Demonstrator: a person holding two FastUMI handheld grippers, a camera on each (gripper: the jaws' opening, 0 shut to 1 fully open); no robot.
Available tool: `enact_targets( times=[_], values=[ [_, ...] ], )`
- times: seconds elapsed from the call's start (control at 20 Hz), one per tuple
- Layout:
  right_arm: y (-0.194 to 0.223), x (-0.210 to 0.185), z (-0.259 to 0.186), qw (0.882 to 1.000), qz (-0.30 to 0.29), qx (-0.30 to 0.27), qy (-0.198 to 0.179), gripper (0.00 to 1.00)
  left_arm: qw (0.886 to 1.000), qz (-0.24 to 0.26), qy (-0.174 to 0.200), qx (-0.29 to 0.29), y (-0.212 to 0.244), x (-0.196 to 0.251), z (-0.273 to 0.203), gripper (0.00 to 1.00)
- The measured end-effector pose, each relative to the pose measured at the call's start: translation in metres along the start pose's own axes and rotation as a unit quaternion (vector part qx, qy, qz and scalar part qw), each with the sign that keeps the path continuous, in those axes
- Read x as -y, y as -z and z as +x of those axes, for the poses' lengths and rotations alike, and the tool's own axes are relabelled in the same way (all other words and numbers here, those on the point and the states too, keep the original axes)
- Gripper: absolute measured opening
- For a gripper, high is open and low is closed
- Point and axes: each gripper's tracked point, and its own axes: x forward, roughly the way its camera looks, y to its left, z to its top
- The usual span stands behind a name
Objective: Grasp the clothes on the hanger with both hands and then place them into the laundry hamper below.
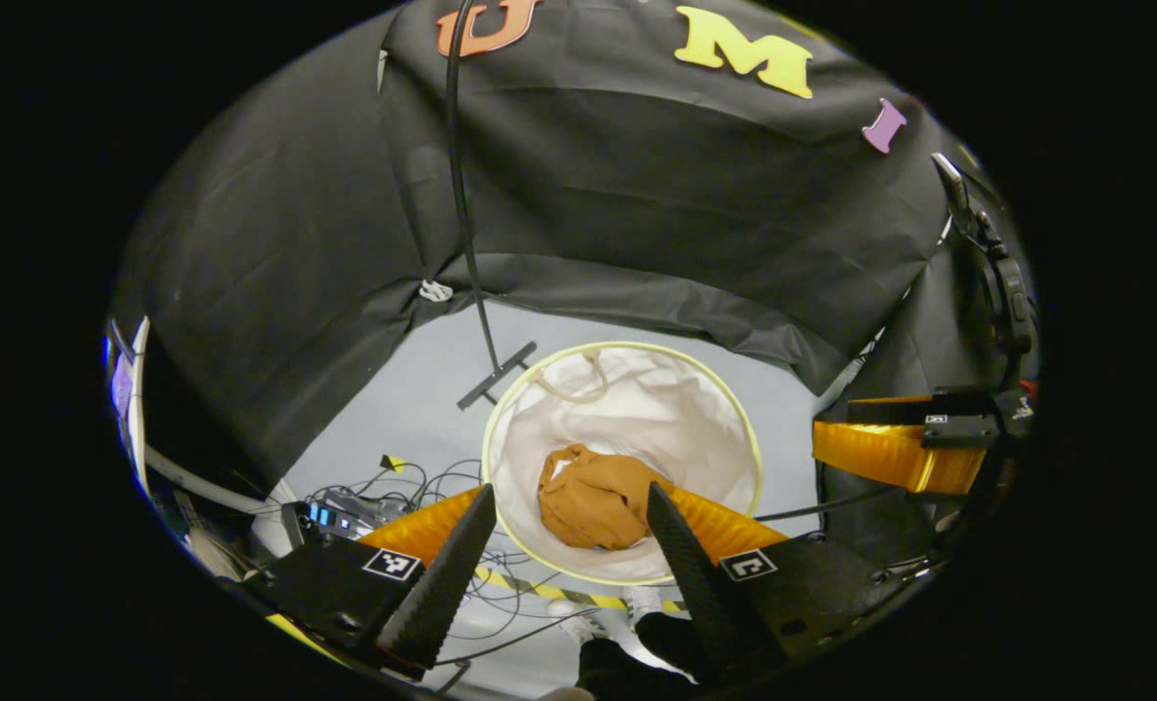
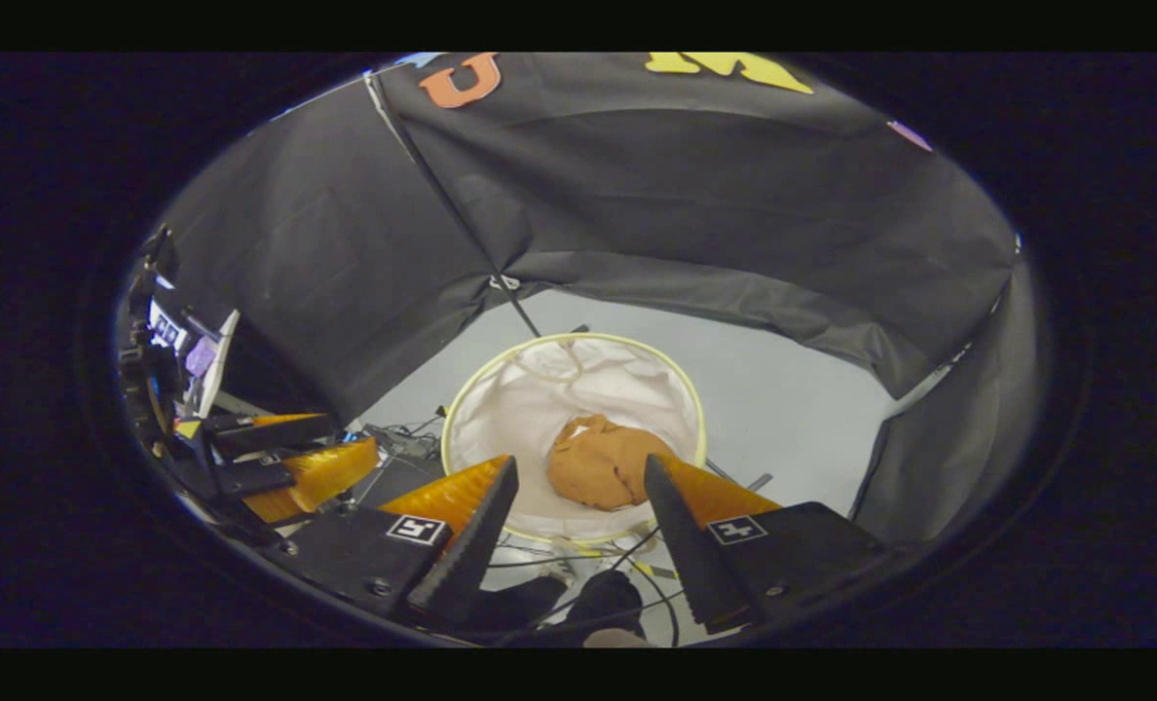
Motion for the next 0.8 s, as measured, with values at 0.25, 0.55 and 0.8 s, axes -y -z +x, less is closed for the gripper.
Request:
enact_targets(
  times=[0.25, 0.55, 0.8],
  values=[
    [-0.014, -0.007, -0.022, 0.999, -0.031, 0.04, -0.009, 0.83, 0.998, 0.027, -0.048, 0.024, -0.017, -0.012, -0.038, 1.0],
    [-0.052, -0.024, -0.07, 0.993, -0.055, 0.105, 0.008, 0.83, 0.994, 0.021, -0.064, 0.091, -0.06, -0.027, -0.092, 0.99],
    [-0.09, -0.067, -0.146, 0.978, -0.067, 0.197, 0.033, 0.83, 0.981, 0.031, -0.057, 0.18, -0.1, -0.052, -0.158, 0.99]
  ],
)
